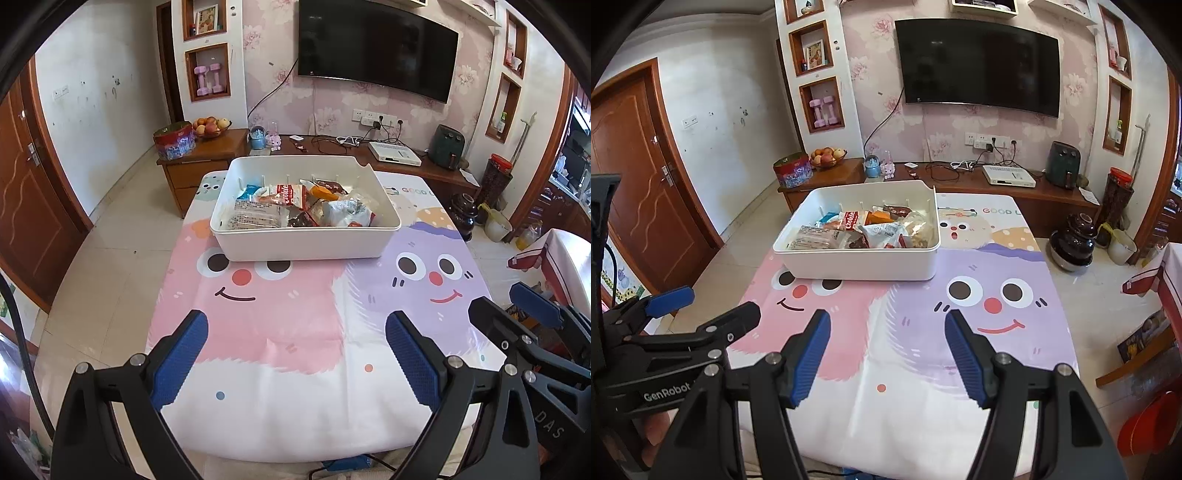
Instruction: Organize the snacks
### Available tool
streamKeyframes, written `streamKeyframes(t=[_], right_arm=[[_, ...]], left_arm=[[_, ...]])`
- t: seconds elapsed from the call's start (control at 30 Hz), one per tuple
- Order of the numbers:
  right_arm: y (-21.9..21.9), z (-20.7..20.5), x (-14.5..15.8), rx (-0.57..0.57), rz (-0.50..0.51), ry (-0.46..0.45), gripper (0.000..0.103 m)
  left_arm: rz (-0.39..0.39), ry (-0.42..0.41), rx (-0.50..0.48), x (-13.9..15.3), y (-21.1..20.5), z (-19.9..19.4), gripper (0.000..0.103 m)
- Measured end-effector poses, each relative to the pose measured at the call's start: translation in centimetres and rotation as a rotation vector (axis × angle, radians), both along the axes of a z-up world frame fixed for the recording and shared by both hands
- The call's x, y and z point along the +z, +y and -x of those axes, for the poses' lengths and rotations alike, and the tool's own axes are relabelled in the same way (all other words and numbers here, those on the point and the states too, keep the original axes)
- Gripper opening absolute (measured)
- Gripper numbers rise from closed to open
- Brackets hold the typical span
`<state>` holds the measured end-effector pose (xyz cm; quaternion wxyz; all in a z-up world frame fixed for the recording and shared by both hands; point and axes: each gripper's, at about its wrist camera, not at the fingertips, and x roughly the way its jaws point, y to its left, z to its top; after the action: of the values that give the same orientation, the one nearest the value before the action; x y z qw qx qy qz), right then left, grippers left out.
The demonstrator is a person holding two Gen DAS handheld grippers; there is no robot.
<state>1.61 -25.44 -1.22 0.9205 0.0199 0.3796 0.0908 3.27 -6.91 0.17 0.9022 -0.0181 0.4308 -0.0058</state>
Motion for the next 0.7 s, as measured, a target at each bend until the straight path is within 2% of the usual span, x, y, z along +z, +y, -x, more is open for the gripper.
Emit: streamKeyframes(t=[0.7], right_arm=[[-0.74,0.98,0.22,-0.015,-0.016,-0.009,0.065]], left_arm=[[-0.004,-0.004,-0.005,-0.11,-0.18,0.25,0.097]])
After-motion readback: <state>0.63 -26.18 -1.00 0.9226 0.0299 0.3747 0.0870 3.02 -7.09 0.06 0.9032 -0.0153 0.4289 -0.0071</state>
